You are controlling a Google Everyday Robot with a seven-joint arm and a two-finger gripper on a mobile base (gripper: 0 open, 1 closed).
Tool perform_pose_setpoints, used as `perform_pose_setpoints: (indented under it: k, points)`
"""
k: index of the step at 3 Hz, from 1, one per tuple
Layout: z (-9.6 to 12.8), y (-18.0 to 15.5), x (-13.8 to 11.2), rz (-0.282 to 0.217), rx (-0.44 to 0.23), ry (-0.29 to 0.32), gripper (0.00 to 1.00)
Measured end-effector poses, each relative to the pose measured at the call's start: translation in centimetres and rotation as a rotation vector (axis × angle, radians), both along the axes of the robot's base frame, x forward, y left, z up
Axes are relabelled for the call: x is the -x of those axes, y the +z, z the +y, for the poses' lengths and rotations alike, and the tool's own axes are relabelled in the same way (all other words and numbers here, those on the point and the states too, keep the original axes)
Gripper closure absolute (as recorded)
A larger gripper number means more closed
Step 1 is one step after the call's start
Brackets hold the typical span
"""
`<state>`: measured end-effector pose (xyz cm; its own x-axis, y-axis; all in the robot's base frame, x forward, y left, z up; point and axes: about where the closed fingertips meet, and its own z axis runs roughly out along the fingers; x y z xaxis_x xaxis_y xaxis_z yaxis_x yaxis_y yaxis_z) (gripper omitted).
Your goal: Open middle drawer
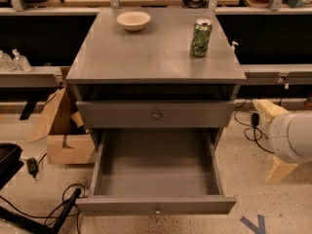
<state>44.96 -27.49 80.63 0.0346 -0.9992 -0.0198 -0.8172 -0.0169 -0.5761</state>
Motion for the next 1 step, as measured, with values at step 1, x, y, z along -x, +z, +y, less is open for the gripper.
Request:
perform_pose_setpoints:
  k: [1]
  points:
    - [0.00,0.00,0.00,0.000,0.000,0.000,0.00]
